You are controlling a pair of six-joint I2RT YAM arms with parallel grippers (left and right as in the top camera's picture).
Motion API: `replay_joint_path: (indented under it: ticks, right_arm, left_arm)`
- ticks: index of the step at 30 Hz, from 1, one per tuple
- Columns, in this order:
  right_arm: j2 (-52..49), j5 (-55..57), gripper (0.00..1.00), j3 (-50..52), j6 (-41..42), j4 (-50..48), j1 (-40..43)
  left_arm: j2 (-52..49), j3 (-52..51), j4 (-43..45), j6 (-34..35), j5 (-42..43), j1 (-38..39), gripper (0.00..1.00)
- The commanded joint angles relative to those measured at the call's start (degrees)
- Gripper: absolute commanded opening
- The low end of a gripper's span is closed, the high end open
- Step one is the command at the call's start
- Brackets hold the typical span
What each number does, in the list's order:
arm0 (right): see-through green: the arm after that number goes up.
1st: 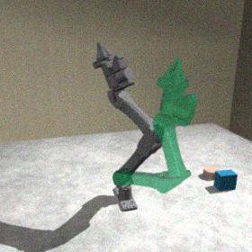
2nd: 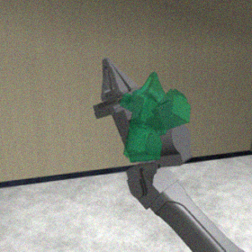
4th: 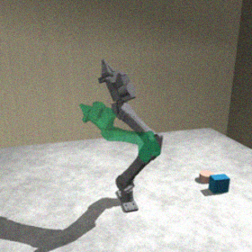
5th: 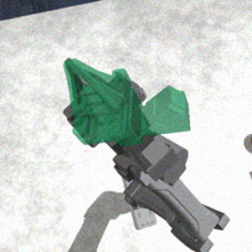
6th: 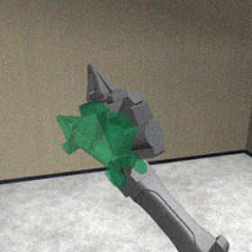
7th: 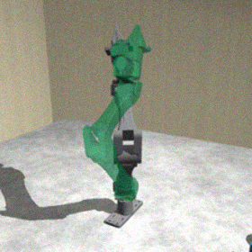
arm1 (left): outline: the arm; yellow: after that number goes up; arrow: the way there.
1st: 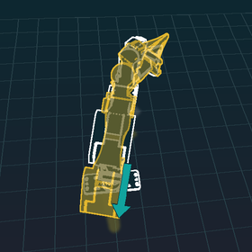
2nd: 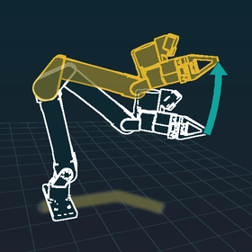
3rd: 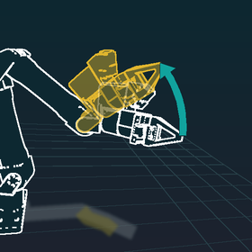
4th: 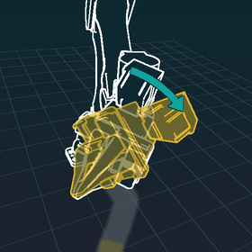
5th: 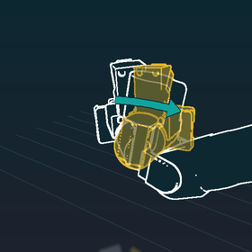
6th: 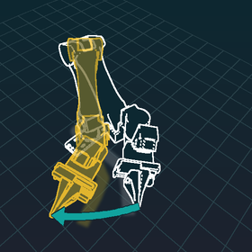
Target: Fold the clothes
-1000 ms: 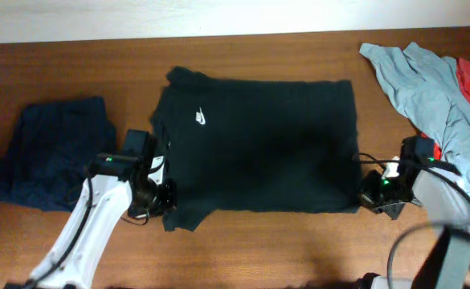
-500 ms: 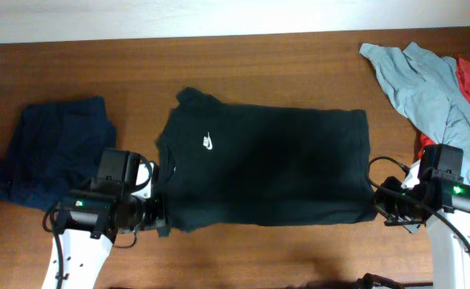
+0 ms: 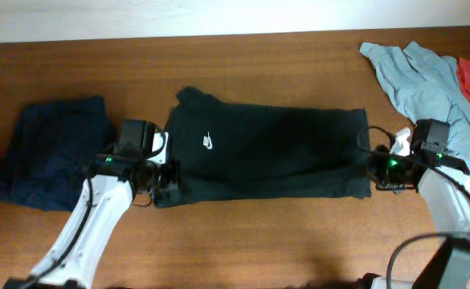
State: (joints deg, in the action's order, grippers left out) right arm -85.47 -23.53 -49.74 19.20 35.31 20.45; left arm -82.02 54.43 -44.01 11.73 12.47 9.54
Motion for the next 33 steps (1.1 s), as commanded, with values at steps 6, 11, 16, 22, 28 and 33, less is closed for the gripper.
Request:
replay_joint_path:
  ticks: [6, 11, 16, 22, 28, 33]
  right_arm:
    - [-3.0, -5.8, 0.05, -0.7, -1.3, -7.3, 0.2]
    - [-3.0, -4.0, 0.05, -0.7, -0.9, -8.3, 0.2]
    - [-3.0, -2.3, 0.05, -0.7, -0.9, -7.9, 0.2]
    - [-3.0, -0.8, 0.06, -0.6, -0.9, -6.8, 0.2]
    - [-3.0, -0.8, 0.35, -0.6, -1.0, -6.1, 0.2]
    - [-3.0, -0.9, 0.46, -0.7, -1.7, -6.1, 0.2]
  left_arm:
    - [-4.5, 0.5, 8.7, -2.4, -3.3, 0.0, 0.01]
    - [-4.5, 0.5, 9.5, -2.4, -7.9, 0.1, 0.01]
    - [-4.5, 0.5, 11.3, -2.5, -9.8, 0.0, 0.01]
    - [-4.5, 0.5, 15.0, -4.2, -9.9, 0.1, 0.01]
    - [-4.5, 0.5, 14.8, -5.3, -11.3, 0.0, 0.3]
    - [-4.4, 1.2, 14.4, -5.4, -12.1, 0.0, 0.99]
